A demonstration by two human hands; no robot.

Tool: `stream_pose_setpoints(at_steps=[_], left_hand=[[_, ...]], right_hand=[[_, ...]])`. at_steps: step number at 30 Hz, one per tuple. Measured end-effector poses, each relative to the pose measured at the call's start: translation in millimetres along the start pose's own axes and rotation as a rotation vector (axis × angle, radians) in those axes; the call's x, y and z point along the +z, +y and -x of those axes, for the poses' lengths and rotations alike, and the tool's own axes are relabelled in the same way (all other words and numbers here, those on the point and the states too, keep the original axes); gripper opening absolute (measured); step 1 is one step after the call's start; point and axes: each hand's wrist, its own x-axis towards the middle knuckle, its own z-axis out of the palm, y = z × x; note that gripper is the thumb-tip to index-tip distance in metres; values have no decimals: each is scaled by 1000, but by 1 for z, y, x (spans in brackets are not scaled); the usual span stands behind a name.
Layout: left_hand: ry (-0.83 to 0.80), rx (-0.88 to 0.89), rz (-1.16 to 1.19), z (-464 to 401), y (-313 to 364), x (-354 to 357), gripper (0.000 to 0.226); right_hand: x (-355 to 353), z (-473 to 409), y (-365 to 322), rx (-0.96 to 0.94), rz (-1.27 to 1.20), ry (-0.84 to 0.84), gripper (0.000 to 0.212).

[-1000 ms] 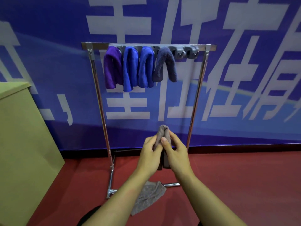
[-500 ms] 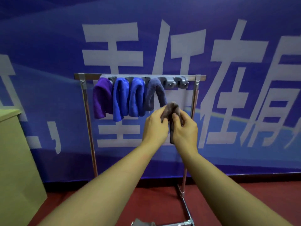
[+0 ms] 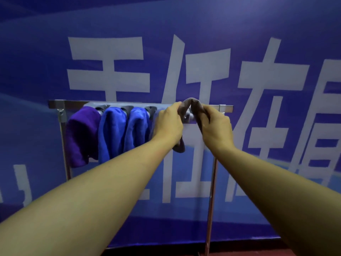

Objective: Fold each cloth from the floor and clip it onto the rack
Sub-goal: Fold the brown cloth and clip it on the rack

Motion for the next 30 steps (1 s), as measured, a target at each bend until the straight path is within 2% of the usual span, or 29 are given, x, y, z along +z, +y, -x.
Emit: stream_pose_setpoints(at_steps=[3, 8, 13, 19, 25, 30], left_hand=[[9, 25, -3, -6, 1, 12, 34], [-58, -32, -93, 1, -9, 35, 55], [-44, -33, -123, 7, -26, 49, 55], [-54, -68, -19, 13, -31, 52, 50], [-139, -150, 41, 32, -41, 55, 49], [-162, -167, 102, 44, -48, 58, 53]], right_hand=[[13, -13, 10, 22, 7, -22, 29], [28, -13, 26, 63, -8, -71, 24], [34, -11, 34, 68, -8, -112, 25], [38, -3, 41, 63, -53, -132, 25], [35, 12, 46, 81, -88, -150, 20], [29, 21, 53, 106, -126, -165, 27]])
